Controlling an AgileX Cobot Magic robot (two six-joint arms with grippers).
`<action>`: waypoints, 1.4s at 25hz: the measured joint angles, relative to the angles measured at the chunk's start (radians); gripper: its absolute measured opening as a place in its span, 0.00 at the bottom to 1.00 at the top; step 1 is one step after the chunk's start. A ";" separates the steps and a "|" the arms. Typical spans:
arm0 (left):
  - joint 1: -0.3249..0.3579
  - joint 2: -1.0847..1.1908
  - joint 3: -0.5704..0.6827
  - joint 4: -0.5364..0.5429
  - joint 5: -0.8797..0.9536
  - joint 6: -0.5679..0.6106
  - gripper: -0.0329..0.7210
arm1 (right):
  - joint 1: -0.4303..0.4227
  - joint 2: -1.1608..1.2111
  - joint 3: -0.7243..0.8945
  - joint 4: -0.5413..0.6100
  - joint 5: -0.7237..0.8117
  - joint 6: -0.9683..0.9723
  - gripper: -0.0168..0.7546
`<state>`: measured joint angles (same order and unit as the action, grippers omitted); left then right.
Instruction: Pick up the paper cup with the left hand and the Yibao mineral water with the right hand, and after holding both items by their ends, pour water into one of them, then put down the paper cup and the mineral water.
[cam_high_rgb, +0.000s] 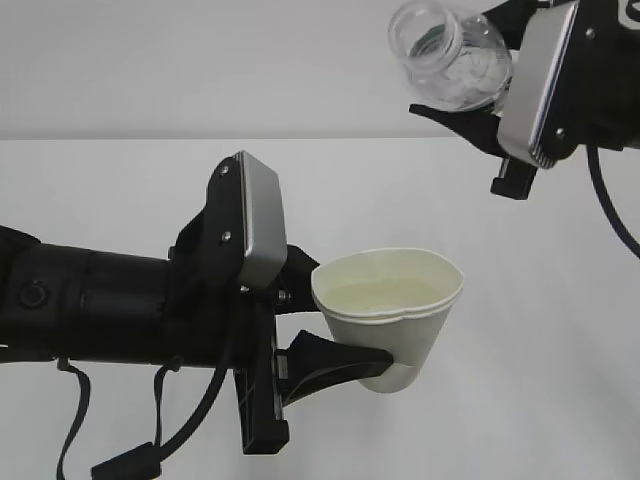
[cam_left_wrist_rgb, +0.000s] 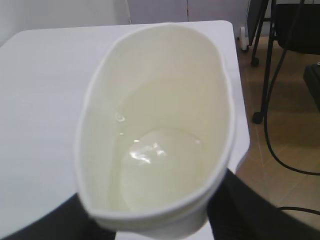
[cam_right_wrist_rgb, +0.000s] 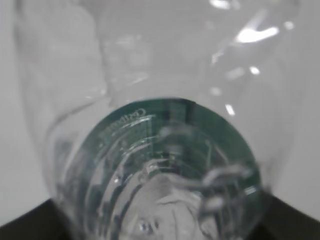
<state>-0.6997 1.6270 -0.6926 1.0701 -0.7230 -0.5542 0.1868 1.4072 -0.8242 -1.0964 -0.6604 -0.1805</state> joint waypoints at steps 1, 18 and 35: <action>0.000 0.000 0.000 0.000 0.000 0.000 0.52 | 0.000 -0.005 0.000 0.013 0.002 0.018 0.61; 0.000 0.000 0.000 0.000 0.000 0.000 0.52 | 0.002 -0.029 0.000 0.288 0.166 0.181 0.61; 0.000 -0.015 0.000 -0.001 0.022 0.000 0.52 | 0.002 -0.029 0.000 0.637 0.223 0.235 0.61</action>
<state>-0.6997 1.6119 -0.6926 1.0687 -0.7006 -0.5542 0.1883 1.3779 -0.8242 -0.4596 -0.4370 0.0541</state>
